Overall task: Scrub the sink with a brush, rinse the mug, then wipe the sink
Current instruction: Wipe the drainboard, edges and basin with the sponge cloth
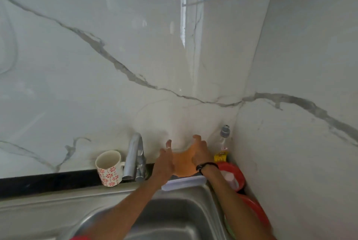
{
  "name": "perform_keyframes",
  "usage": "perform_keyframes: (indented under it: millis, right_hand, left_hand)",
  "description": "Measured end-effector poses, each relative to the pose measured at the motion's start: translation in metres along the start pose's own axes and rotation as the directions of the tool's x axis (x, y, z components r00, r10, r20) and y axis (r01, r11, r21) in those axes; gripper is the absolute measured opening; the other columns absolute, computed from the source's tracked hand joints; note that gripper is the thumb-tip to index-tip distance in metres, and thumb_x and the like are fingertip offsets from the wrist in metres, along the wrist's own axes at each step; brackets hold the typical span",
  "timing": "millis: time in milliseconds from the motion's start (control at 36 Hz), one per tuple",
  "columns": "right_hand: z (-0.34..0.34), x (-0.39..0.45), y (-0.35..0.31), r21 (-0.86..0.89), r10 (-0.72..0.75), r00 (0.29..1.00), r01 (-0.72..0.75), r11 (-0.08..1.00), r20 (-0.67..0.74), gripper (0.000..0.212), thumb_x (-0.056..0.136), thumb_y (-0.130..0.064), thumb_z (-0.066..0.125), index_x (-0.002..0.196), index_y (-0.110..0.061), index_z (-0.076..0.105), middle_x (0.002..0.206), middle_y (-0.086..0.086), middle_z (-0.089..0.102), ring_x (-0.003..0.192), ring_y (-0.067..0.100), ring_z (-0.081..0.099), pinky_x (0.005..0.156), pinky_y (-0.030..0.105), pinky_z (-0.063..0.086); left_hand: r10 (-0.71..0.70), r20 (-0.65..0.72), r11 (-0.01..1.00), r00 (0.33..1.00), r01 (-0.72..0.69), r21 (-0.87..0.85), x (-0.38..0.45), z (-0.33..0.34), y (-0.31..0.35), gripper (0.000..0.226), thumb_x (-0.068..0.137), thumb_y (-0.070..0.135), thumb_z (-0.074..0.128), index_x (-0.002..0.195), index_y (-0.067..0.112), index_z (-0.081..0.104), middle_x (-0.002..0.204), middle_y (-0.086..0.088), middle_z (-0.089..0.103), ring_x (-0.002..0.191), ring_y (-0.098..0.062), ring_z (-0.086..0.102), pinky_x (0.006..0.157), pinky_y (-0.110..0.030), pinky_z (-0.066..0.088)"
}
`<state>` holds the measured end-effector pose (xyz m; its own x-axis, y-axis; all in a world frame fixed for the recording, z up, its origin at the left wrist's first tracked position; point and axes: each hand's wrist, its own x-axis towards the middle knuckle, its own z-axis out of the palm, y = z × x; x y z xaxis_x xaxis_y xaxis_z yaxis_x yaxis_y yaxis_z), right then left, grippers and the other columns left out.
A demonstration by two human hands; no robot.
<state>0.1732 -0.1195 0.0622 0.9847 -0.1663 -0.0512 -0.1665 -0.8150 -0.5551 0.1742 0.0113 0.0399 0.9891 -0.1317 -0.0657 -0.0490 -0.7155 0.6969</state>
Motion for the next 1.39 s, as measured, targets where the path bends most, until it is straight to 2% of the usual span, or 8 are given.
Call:
perform_keyframes:
  millis: [111,222,333,417,556,778,1028,1389]
  right_hand:
    - [0.022,0.012,0.006,-0.291,-0.123,0.991,0.132,0.948,0.047,0.055,0.088,0.013,0.034,0.135,-0.014,0.031,0.136,0.016,0.025,0.102,0.036,0.057,0.091,0.039,0.048]
    - [0.045,0.031,0.013,-0.491,-0.092,0.987,0.146,0.859,0.132,0.04,0.096,-0.001,0.032,0.134,-0.006,0.041,0.14,0.017,0.035,0.122,0.034,0.046,0.105,0.041,0.034]
    - [0.055,0.038,0.019,-0.544,0.015,0.985,0.083,0.835,0.172,0.037,0.099,-0.003,0.028,0.13,0.001,0.047,0.136,0.018,0.048,0.126,0.031,0.045,0.105,0.038,0.035]
    - [0.052,0.037,0.015,-0.539,0.016,0.991,0.06,0.84,0.135,0.036,0.1,-0.005,0.027,0.131,0.0,0.046,0.136,0.018,0.049,0.126,0.031,0.046,0.106,0.038,0.034]
    - [0.05,0.026,0.012,-0.511,-0.008,0.988,0.088,0.855,0.157,0.034,0.099,-0.007,0.032,0.126,-0.005,0.053,0.131,0.015,0.054,0.122,0.029,0.05,0.103,0.038,0.038]
    - [0.027,-0.024,-0.004,-0.325,-0.064,0.997,0.046,0.944,-0.046,0.026,0.095,-0.012,0.038,0.109,-0.009,0.06,0.112,0.011,0.064,0.105,0.027,0.06,0.083,0.033,0.047]
    - [0.006,-0.142,0.004,-0.08,0.034,0.99,-0.046,0.996,-0.14,0.023,0.094,-0.021,0.045,0.106,-0.013,0.062,0.111,0.011,0.065,0.105,0.03,0.059,0.077,0.036,0.048]
    - [-0.005,-0.295,0.067,0.036,0.303,0.934,-0.302,0.953,-0.191,0.022,0.09,-0.017,0.047,0.103,-0.023,0.064,0.103,0.001,0.068,0.095,0.025,0.063,0.073,0.033,0.049]
  left_hand:
    - [0.11,0.039,0.885,0.993,-0.116,0.45,0.019,0.019,-0.016,0.044,0.096,0.011,0.043,0.138,0.006,0.032,0.13,-0.013,0.042,0.113,-0.026,0.047,0.094,-0.028,0.041]
    - [0.039,0.147,0.746,0.988,-0.126,0.654,0.028,0.032,-0.035,0.036,0.091,0.013,0.05,0.126,0.005,0.045,0.121,-0.008,0.05,0.093,-0.013,0.039,0.063,-0.01,0.029]
    - [-0.02,0.109,0.648,0.994,-0.07,0.759,0.021,0.03,-0.031,0.028,0.092,0.013,0.043,0.119,0.014,0.05,0.118,-0.011,0.047,0.111,-0.028,0.039,0.089,-0.037,0.036]
    - [0.062,0.116,0.555,0.991,-0.131,0.822,0.026,0.036,-0.028,0.033,0.094,0.015,0.042,0.126,0.017,0.049,0.133,-0.015,0.033,0.115,-0.026,0.037,0.088,-0.035,0.035]
    - [0.106,0.088,0.647,0.99,-0.136,0.751,0.029,0.035,-0.024,0.031,0.094,0.018,0.048,0.125,0.015,0.053,0.144,-0.014,0.024,0.113,-0.024,0.046,0.087,-0.03,0.043]
    - [0.226,-0.045,0.929,0.973,-0.202,0.31,-0.006,0.024,-0.015,0.025,0.094,0.006,0.042,0.108,0.006,0.062,0.109,-0.009,0.058,0.093,-0.024,0.061,0.075,-0.028,0.049]
    - [0.269,0.043,0.952,0.962,-0.272,0.139,-0.115,0.032,-0.028,0.023,0.09,0.013,0.047,0.101,0.018,0.066,0.102,-0.005,0.069,0.095,-0.025,0.064,0.078,-0.039,0.051]
    - [0.252,0.239,0.964,0.938,-0.22,-0.151,-0.24,0.098,-0.023,0.024,0.092,0.011,0.05,0.106,0.019,0.067,0.106,0.003,0.07,0.098,-0.006,0.064,0.086,-0.019,0.047]
